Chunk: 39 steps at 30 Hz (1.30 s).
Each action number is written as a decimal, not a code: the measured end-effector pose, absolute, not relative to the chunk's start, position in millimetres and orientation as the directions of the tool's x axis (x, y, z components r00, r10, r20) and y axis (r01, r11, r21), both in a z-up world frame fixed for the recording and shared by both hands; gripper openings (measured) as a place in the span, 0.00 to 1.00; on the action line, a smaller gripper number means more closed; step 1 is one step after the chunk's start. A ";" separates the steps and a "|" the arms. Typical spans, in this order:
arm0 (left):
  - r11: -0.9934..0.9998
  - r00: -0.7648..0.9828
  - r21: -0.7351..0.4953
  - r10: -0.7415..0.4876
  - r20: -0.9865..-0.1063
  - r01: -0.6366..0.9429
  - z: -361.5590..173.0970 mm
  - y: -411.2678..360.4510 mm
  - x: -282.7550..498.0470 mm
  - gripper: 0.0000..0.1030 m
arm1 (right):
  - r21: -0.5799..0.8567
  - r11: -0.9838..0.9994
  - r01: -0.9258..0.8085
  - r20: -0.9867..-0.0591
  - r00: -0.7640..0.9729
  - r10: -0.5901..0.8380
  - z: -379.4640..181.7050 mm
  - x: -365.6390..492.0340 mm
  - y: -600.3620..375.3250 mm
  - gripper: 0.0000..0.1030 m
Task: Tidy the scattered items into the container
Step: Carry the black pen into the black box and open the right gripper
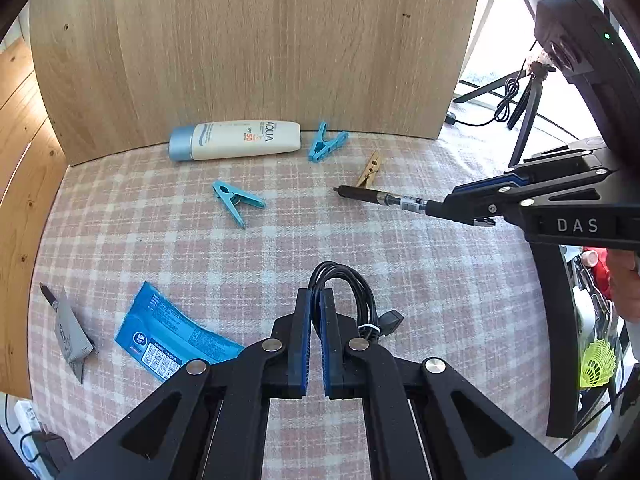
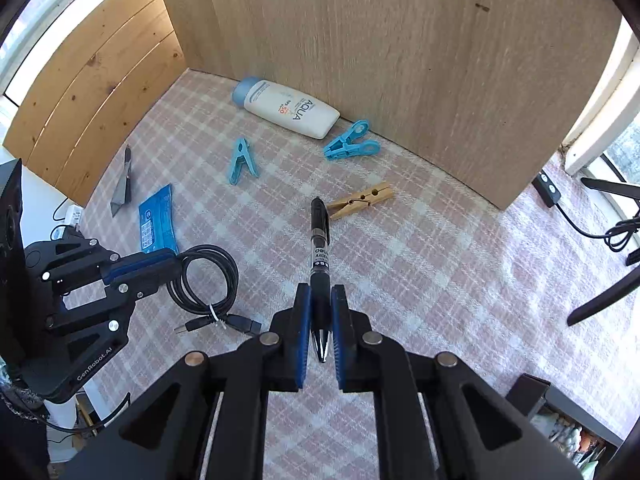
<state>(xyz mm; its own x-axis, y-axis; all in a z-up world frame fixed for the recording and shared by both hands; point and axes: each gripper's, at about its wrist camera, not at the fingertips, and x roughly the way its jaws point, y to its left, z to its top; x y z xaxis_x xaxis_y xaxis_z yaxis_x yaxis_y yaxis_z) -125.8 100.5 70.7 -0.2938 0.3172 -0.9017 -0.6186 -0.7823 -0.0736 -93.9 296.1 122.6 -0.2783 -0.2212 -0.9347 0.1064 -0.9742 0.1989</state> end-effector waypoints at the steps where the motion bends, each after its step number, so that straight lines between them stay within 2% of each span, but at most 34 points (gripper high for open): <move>1: -0.786 -0.297 -0.069 0.311 -0.903 -0.615 71.5 100.1 -125.3 0.03 | 0.194 -0.976 0.097 -0.934 -0.288 -0.214 118.0 -92.9 291.3 0.09; 7: -0.773 -0.317 -0.049 0.317 -0.894 -0.633 87.3 110.5 -109.4 0.03 | 0.173 -0.982 0.075 -0.919 -0.346 -0.188 127.6 -76.2 292.5 0.08; 15: -0.707 -0.350 -0.018 0.372 -0.860 -0.707 134.8 149.0 -73.6 0.03 | 0.125 -0.992 0.002 -0.900 -0.421 -0.114 175.6 -21.9 344.4 0.05; 17: -0.681 -0.344 -0.023 0.397 -0.851 -0.732 145.5 162.6 -61.2 0.00 | 0.114 -0.993 -0.032 -0.895 -0.438 -0.089 187.5 -3.7 360.3 0.05; 23: -0.554 -0.293 -0.036 0.493 -0.819 -0.832 179.5 217.3 -9.5 0.00 | 0.099 -0.984 -0.145 -0.871 -0.491 -0.016 220.6 54.4 416.4 0.00; 29: -0.466 -0.232 -0.061 0.545 -0.806 -0.883 186.9 264.7 24.4 0.00 | 0.068 -0.960 -0.273 -0.864 -0.497 0.080 228.2 104.7 469.2 0.00; 31: -0.476 -0.200 -0.103 0.543 -0.815 -0.873 180.2 270.1 18.2 0.03 | 0.097 -0.951 -0.294 -0.873 -0.483 0.061 221.8 116.2 484.4 0.01; 32: -0.493 -0.204 -0.108 0.535 -0.820 -0.863 175.6 270.5 13.0 0.08 | 0.120 -0.946 -0.301 -0.879 -0.475 0.039 217.7 120.7 490.4 0.01; 33: -0.516 -0.221 -0.096 0.519 -0.826 -0.851 169.5 269.5 6.4 0.18 | 0.130 -0.943 -0.306 -0.884 -0.467 0.030 213.5 123.8 494.2 0.03; 35: -0.562 -0.241 -0.088 0.485 -0.841 -0.823 153.0 263.9 -12.7 0.23 | 0.122 -0.945 -0.304 -0.891 -0.453 0.031 205.2 124.9 496.0 0.09; 37: -0.610 -0.251 -0.082 0.440 -0.862 -0.788 133.7 253.5 -36.2 0.24 | 0.121 -0.950 -0.287 -0.896 -0.444 0.020 196.1 118.6 492.4 0.19; 39: -0.661 -0.261 -0.066 0.384 -0.886 -0.747 114.1 239.0 -62.3 0.28 | 0.128 -0.952 -0.277 -0.901 -0.433 0.004 186.7 107.6 487.5 0.33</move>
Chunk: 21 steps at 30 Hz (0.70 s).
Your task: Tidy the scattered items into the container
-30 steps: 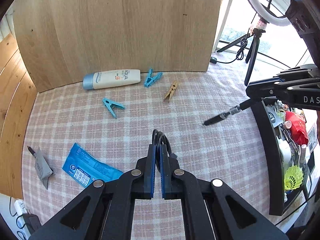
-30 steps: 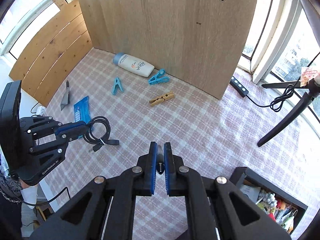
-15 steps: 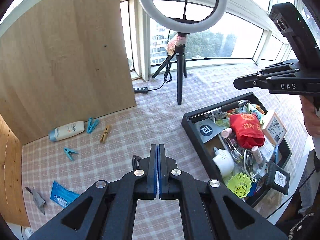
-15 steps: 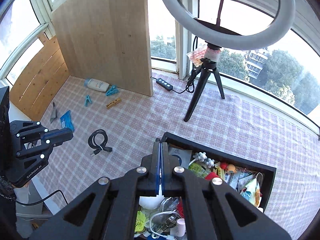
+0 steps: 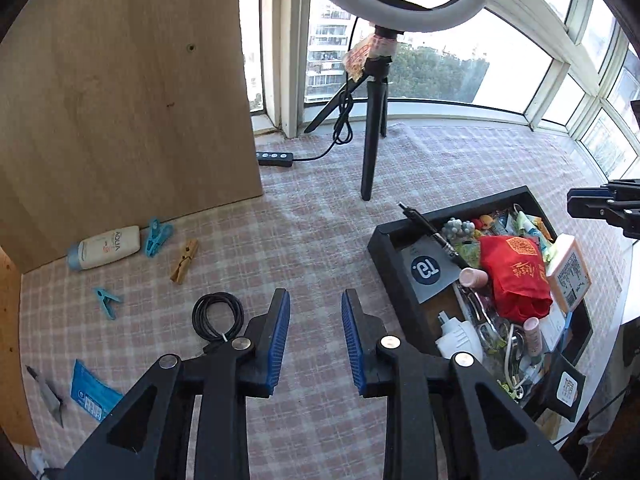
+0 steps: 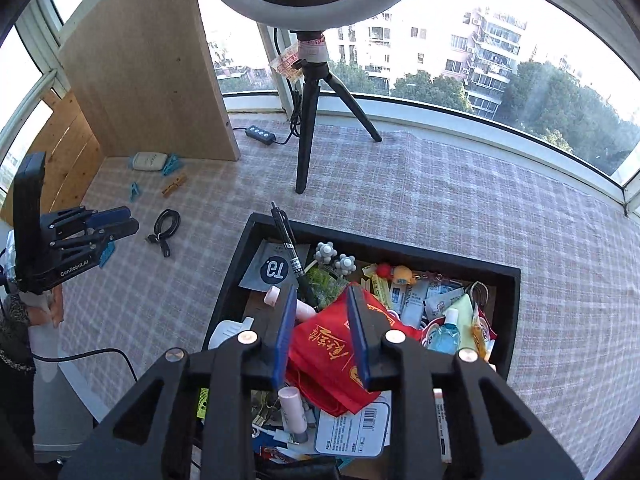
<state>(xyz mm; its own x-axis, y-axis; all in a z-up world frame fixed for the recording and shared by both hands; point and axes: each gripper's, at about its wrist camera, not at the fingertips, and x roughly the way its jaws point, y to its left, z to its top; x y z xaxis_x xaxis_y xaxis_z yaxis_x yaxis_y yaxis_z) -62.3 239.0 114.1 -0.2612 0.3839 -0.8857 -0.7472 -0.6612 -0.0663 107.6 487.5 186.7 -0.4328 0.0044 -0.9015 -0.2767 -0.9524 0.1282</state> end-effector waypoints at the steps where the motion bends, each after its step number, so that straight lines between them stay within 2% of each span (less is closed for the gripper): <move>1: -0.689 -0.263 -0.065 0.360 -0.895 -0.722 104.5 230.2 -76.3 0.29 | 0.134 -0.952 -0.275 -0.904 -0.427 -0.004 182.3 101.3 485.2 0.34; 5: -0.754 -0.245 -0.071 0.299 -0.922 -0.653 69.7 203.7 -117.1 0.31 | 0.157 -0.952 -0.262 -0.907 -0.419 -0.034 169.9 76.3 473.3 0.34; 12: -0.754 -0.178 -0.061 0.231 -0.956 -0.654 16.0 210.8 -146.0 0.31 | 0.165 -0.958 -0.235 -0.916 -0.396 -0.061 157.2 44.6 452.1 0.34; 17: -0.733 -0.189 -0.012 0.192 -0.963 -0.681 -1.7 223.0 -146.3 0.31 | 0.172 -0.957 -0.235 -0.917 -0.393 -0.068 157.1 41.6 447.7 0.34; 18: -0.730 -0.190 -0.014 0.196 -0.962 -0.683 -1.5 224.0 -145.8 0.29 | 0.173 -0.955 -0.239 -0.915 -0.397 -0.066 158.5 42.7 448.2 0.34; 19: -0.726 -0.192 -0.014 0.199 -0.961 -0.688 -1.0 224.9 -144.8 0.25 | 0.173 -0.954 -0.245 -0.913 -0.403 -0.062 160.1 44.1 449.1 0.34; 20: -0.723 -0.197 -0.007 0.198 -0.960 -0.690 -0.3 225.5 -143.4 0.15 | 0.174 -0.952 -0.252 -0.911 -0.408 -0.059 161.5 45.5 450.4 0.34; 21: -0.723 -0.194 -0.011 0.201 -0.960 -0.691 0.3 225.2 -141.7 0.13 | 0.174 -0.950 -0.260 -0.909 -0.413 -0.054 162.9 47.2 452.2 0.34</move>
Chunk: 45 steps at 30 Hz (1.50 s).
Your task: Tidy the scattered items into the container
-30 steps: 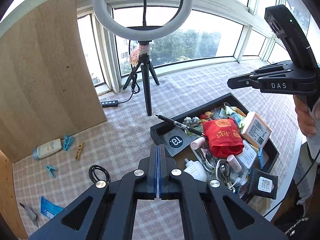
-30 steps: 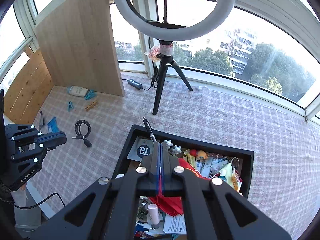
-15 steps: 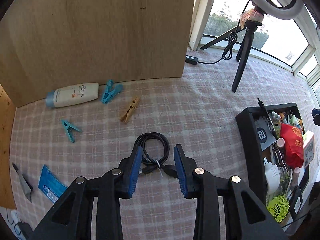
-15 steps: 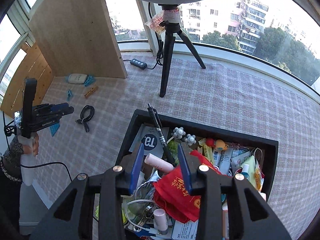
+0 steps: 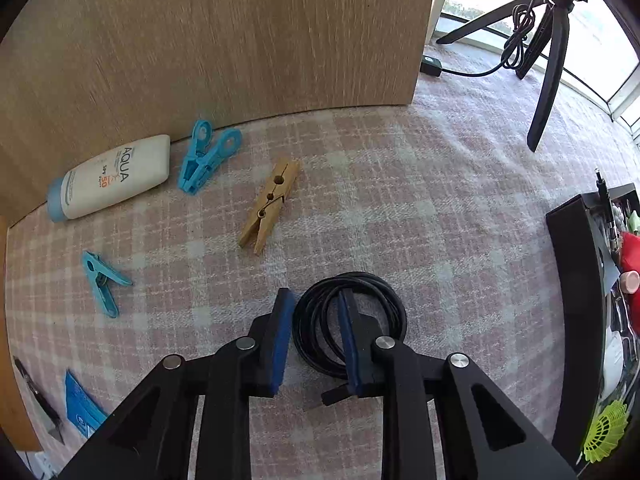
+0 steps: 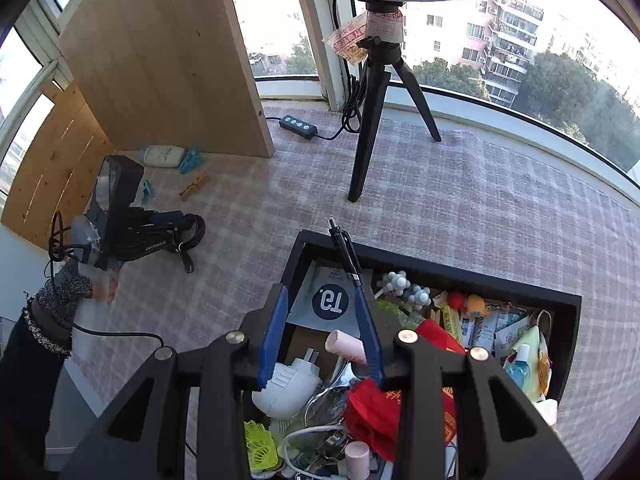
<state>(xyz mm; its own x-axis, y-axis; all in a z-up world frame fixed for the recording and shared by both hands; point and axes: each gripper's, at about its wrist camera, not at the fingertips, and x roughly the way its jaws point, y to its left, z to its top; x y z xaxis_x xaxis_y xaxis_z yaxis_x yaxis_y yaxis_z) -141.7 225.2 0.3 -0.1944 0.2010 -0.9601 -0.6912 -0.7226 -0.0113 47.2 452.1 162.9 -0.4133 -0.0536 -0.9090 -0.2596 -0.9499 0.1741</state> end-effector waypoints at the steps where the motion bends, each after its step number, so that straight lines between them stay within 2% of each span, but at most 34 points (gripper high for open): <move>1: -0.723 -0.189 -0.025 0.213 -0.958 -0.690 1.7 224.0 -139.6 0.13 | 0.174 -0.947 -0.269 -0.907 -0.419 -0.048 164.3 49.3 454.4 0.34; 6: -0.727 -0.198 -0.084 0.294 -0.935 -0.682 26.9 214.7 -121.3 0.10 | 0.192 -0.930 -0.314 -0.894 -0.447 -0.034 173.8 63.7 468.8 0.34; 9: -0.707 -0.216 -0.109 0.353 -0.911 -0.699 56.1 212.9 -102.3 0.03 | 0.204 -0.918 -0.339 -0.882 -0.470 -0.023 182.3 74.4 478.2 0.34; 13: -0.653 -0.230 -0.125 0.430 -0.873 -0.747 99.0 224.0 -87.2 0.03 | 0.223 -0.902 -0.369 -0.864 -0.503 -0.008 195.2 90.7 489.4 0.34; 14: -0.634 -0.232 -0.125 0.448 -0.863 -0.763 108.4 229.0 -81.2 0.00 | 0.228 -0.899 -0.374 -0.860 -0.511 -0.005 198.2 95.3 492.1 0.34; 20: -0.499 -0.173 -0.164 0.562 -0.809 -0.851 161.5 264.0 -26.2 0.00 | 0.250 -0.877 -0.410 -0.842 -0.539 0.012 207.7 123.7 507.6 0.34; 23: -0.443 -0.170 -0.140 0.589 -0.790 -0.886 180.6 281.4 2.9 0.00 | 0.261 -0.867 -0.424 -0.842 -0.539 0.009 206.8 135.9 514.2 0.34; 29: -0.531 -0.198 -0.160 0.553 -0.809 -0.832 174.2 271.2 -14.8 0.06 | 0.286 -0.874 -0.393 -0.850 -0.526 -0.042 198.9 140.6 502.9 0.34; 31: -0.593 -0.233 -0.142 0.510 -0.828 -0.793 159.7 254.3 -29.9 0.22 | 0.291 -0.885 -0.364 -0.851 -0.521 -0.065 195.9 131.4 489.5 0.36; 32: -0.626 -0.252 -0.129 0.483 -0.839 -0.769 150.8 242.3 -38.1 0.38 | 0.294 -0.890 -0.349 -0.852 -0.518 -0.078 194.0 124.3 481.4 0.36; 33: -0.656 -0.264 -0.121 0.456 -0.850 -0.745 141.3 228.6 -46.2 0.47 | 0.296 -0.896 -0.332 -0.853 -0.513 -0.092 191.5 115.1 472.4 0.37; 36: -0.748 -0.302 -0.092 0.373 -0.877 -0.657 116.2 181.5 -71.0 0.47 | 0.278 -0.924 -0.264 -0.866 -0.485 -0.122 180.4 81.5 437.4 0.42; 38: -0.810 -0.316 -0.083 0.317 -0.894 -0.580 101.4 144.7 -90.9 0.52 | 0.259 -0.943 -0.209 -0.881 -0.451 -0.143 168.0 53.6 410.2 0.45; 41: -0.890 -0.337 -0.084 0.254 -0.907 -0.447 86.2 86.9 -120.0 0.54 | 0.245 -0.960 -0.134 -0.905 -0.386 -0.177 144.2 8.2 372.3 0.46; 44: -0.947 -0.322 -0.108 0.208 -0.924 -0.303 71.1 32.1 -145.7 0.64 | 0.219 -0.972 -0.088 -0.931 -0.318 -0.180 116.2 -31.9 342.3 0.46; 45: -0.958 -0.314 -0.116 0.198 -0.929 -0.261 65.7 15.8 -152.9 0.64 | 0.201 -0.977 -0.073 -0.939 -0.297 -0.171 106.6 -43.8 333.9 0.46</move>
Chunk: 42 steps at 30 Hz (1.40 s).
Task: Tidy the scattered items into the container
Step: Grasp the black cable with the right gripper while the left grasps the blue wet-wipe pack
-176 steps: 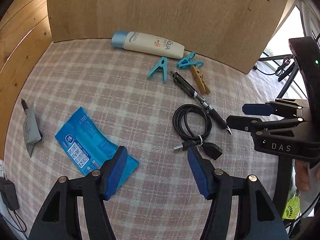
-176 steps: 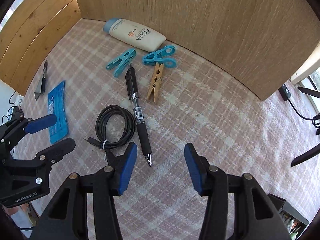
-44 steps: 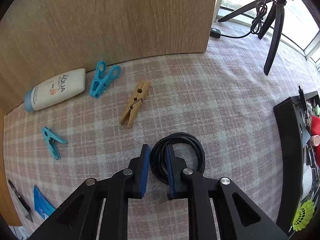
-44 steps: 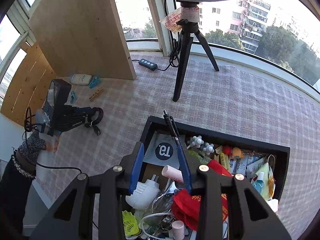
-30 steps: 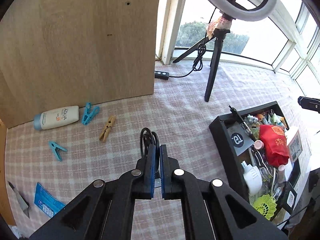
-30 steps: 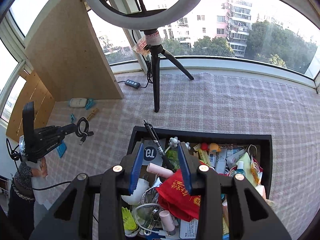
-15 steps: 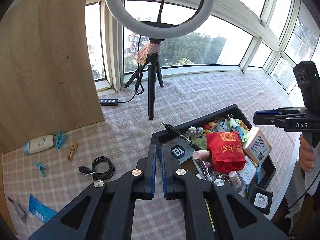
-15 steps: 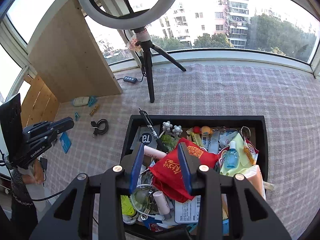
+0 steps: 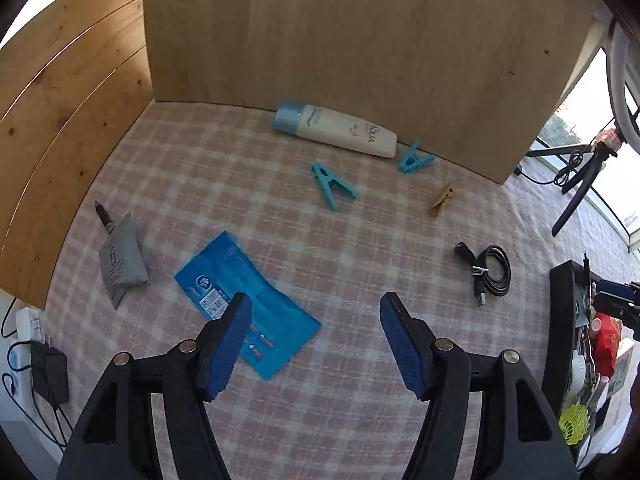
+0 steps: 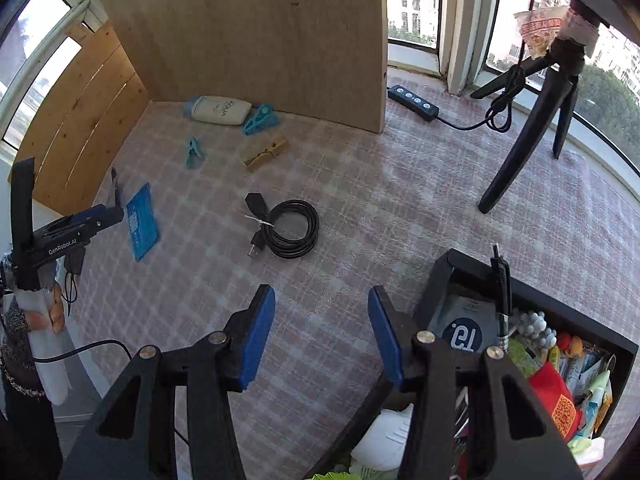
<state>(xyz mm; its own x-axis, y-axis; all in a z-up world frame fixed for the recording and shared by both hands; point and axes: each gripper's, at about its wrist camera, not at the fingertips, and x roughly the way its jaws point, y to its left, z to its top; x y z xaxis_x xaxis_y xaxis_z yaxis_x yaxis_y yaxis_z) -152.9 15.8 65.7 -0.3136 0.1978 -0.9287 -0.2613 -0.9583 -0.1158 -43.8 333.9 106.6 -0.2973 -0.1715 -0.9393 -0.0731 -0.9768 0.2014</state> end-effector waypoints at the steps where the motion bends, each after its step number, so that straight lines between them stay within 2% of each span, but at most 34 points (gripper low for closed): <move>1: -0.967 -0.307 -0.120 0.188 -0.933 -0.225 60.5 1.9 -158.9 0.64 | 0.175 -0.983 -0.062 -0.948 -0.280 -0.151 97.9 -54.2 327.1 0.46; 6: -0.980 -0.241 -0.171 0.190 -0.952 -0.098 29.9 -37.2 -177.1 0.65 | 0.127 -0.989 -0.069 -0.973 -0.201 -0.111 57.5 -91.8 314.9 0.46; 10: -0.977 -0.202 -0.207 0.213 -0.956 -0.050 7.9 -37.2 -186.2 0.67 | 0.083 -0.993 -0.086 -0.983 -0.168 -0.068 36.9 -106.8 315.9 0.46; 14: -0.978 -0.183 -0.205 0.207 -0.961 -0.029 -9.7 -27.1 -191.5 0.74 | 0.093 -0.991 -0.101 -0.985 -0.155 -0.076 26.2 -114.3 318.3 0.46; 21: -0.979 -0.183 -0.139 0.165 -0.969 -0.146 -13.0 27.2 -187.4 0.76 | 0.053 -0.995 -0.081 -0.986 -0.160 -0.039 18.4 -122.6 309.3 0.46; 25: -0.961 -0.219 -0.029 0.092 -0.972 -0.273 -16.4 68.5 -174.7 0.74 | 0.000 -0.999 -0.048 -0.985 -0.172 0.009 17.1 -125.0 296.8 0.46; 26: -0.952 -0.240 0.000 0.077 -0.968 -0.305 -16.3 77.6 -169.3 0.71 | -0.007 -0.999 -0.041 -0.984 -0.177 0.014 17.4 -124.3 294.5 0.42; 27: -0.943 -0.260 0.004 0.087 -0.962 -0.333 -14.5 84.2 -164.2 0.59 | -0.004 -0.999 -0.036 -0.984 -0.179 0.011 18.1 -123.7 293.3 0.33; 28: -0.937 -0.267 0.004 0.095 -0.959 -0.349 -13.7 89.0 -160.3 0.56 | -0.006 -0.999 -0.031 -0.984 -0.179 0.011 18.9 -123.0 292.5 0.25; 29: -0.933 -0.272 0.006 0.099 -0.957 -0.359 -13.5 92.3 -157.0 0.53 | 0.000 -0.999 -0.032 -0.984 -0.176 0.006 19.4 -122.2 292.9 0.12; 30: -0.929 -0.276 0.002 0.107 -0.955 -0.369 -13.1 94.3 -154.3 0.49 | 0.006 -0.999 -0.037 -0.985 -0.173 0.001 19.2 -121.3 293.8 0.11; 34: -0.931 -0.269 -0.060 0.164 -0.949 -0.359 -8.9 88.9 -147.3 0.40 | 0.033 -0.997 -0.070 -0.980 -0.196 -0.018 21.7 -110.8 299.3 0.10; 36: -0.934 -0.261 -0.105 0.201 -0.944 -0.342 -3.0 82.9 -144.5 0.26 | 0.039 -0.996 -0.079 -0.974 -0.226 -0.020 27.2 -103.2 300.9 0.10; 37: -0.933 -0.259 -0.119 0.214 -0.942 -0.339 0.2 81.0 -142.6 0.22 | 0.038 -0.996 -0.084 -0.971 -0.239 -0.017 30.7 -99.5 301.5 0.10; 39: -0.930 -0.262 -0.128 0.226 -0.938 -0.345 6.8 79.6 -137.1 0.02 | 0.047 -0.995 -0.089 -0.964 -0.265 -0.021 39.3 -91.7 302.4 0.09; 42: -0.928 -0.270 -0.115 0.219 -0.938 -0.355 11.4 79.2 -128.0 0.00 | 0.046 -0.995 -0.085 -0.952 -0.304 -0.018 54.1 -81.5 301.9 0.08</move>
